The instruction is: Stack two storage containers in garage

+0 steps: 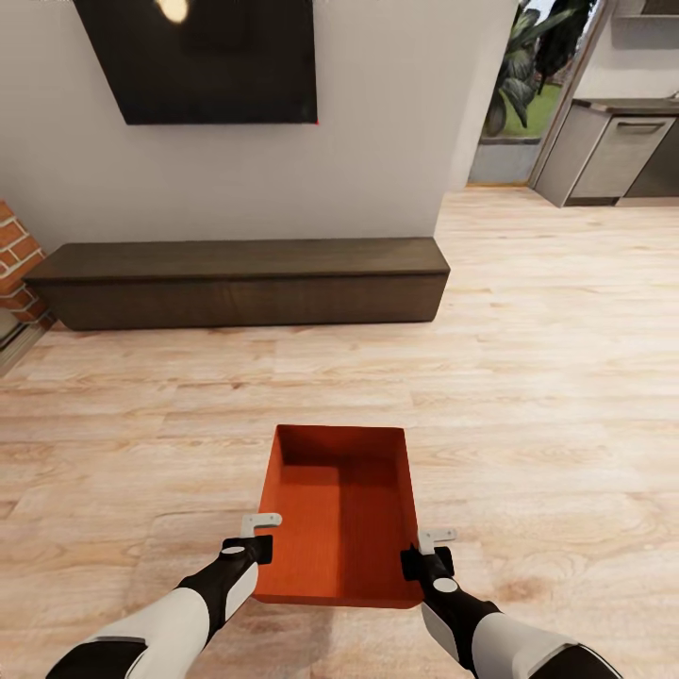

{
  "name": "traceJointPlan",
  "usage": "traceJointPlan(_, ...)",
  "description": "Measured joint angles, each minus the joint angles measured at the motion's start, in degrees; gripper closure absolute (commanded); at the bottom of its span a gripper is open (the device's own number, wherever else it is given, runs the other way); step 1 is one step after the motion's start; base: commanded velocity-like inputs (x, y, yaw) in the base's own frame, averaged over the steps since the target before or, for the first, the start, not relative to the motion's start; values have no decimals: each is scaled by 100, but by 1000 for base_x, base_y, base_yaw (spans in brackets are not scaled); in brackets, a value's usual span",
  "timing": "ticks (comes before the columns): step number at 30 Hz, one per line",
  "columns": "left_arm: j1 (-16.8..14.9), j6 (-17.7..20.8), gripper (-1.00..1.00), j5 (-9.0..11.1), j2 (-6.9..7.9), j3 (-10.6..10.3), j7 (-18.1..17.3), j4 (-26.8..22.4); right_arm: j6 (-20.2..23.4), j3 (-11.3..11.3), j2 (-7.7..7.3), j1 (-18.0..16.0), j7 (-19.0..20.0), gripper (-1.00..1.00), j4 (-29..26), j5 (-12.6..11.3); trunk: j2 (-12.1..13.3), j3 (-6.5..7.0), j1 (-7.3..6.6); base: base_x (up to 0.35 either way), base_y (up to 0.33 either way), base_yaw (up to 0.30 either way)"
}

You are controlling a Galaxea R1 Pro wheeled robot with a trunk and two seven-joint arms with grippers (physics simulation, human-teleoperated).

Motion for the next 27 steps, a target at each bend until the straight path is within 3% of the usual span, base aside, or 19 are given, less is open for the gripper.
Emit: traceJointPlan(27, 0, 1, 100, 28, 4, -40, 20, 8, -8, -6, 24, -1, -38, 100, 33, 17, 1083, 485, -593, 0, 0, 0)
